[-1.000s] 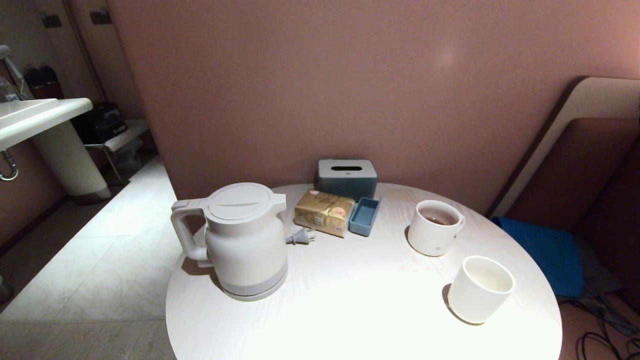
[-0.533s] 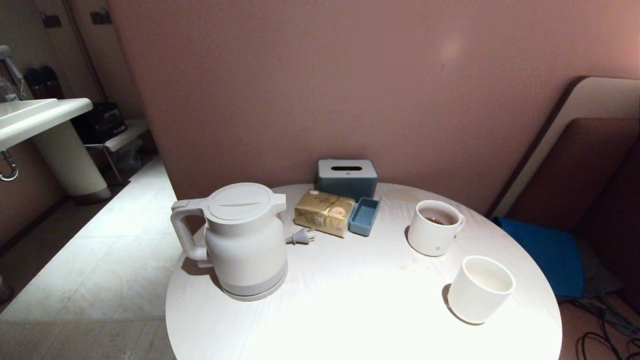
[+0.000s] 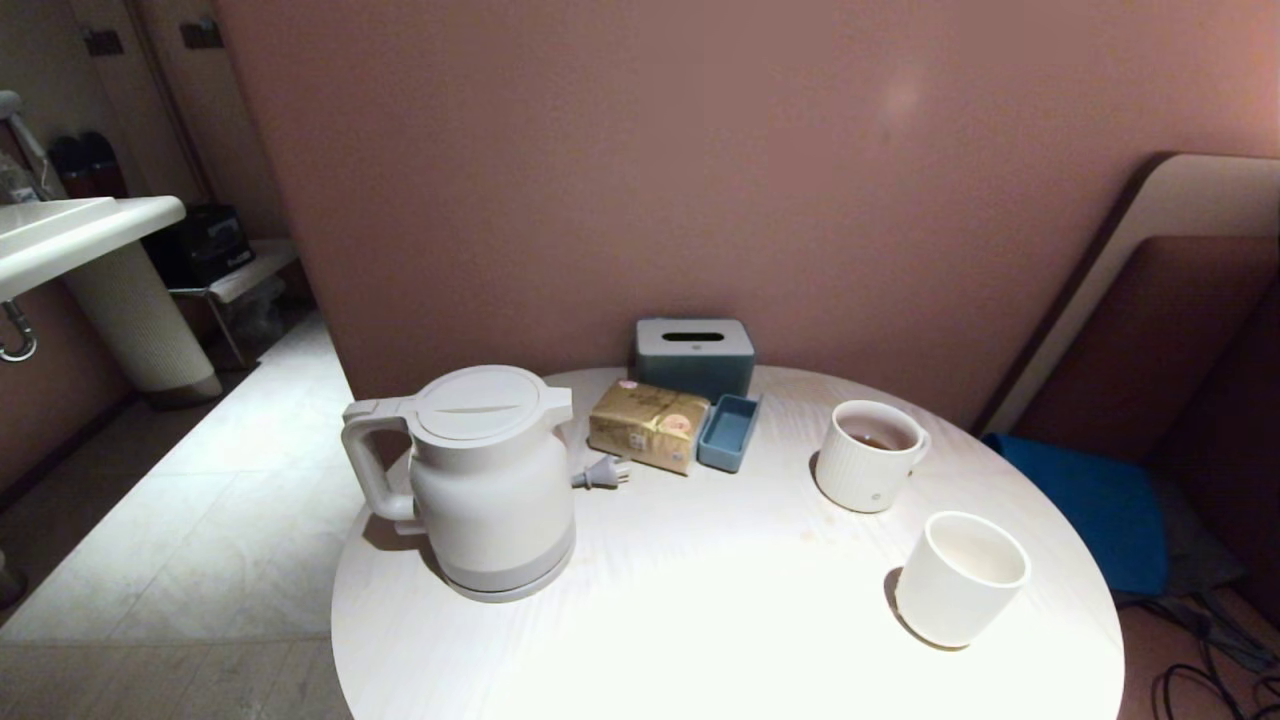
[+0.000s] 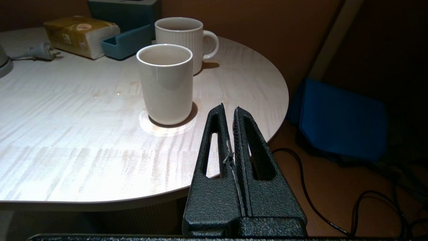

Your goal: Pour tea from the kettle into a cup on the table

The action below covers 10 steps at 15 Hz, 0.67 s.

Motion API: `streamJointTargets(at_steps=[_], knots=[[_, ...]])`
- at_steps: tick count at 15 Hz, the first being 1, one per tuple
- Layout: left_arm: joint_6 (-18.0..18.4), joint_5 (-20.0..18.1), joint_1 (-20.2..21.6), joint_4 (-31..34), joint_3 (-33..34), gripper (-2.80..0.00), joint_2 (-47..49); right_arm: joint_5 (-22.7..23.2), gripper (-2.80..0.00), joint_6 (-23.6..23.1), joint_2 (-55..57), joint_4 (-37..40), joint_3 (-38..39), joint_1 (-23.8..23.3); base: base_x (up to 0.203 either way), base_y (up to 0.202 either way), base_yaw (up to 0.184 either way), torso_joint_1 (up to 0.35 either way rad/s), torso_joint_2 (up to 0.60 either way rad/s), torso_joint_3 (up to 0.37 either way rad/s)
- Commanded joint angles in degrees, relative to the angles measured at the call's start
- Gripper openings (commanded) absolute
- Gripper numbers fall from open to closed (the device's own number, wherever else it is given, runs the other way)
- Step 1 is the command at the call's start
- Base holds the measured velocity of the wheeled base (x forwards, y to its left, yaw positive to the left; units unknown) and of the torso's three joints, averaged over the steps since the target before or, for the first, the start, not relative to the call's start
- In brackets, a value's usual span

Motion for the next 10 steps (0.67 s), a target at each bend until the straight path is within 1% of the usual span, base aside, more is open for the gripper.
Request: streamJointTargets(at_steps=[1,10], knots=[[-0.01,0.01,0.02,-0.05,0.0,-2.8,0.07,0.04,-2.8,0.05,-0.02,-0.01,0.0,0.01,0.0,0.0,0.0,0.0,0.0,0.0],[-0.01,0.01,0.02,0.0,0.0,-2.8,0.07,0.04,-2.8,0.22,-0.02,-0.01,0.0,0.01,0.0,0.0,0.0,0.0,0.0,0.0]])
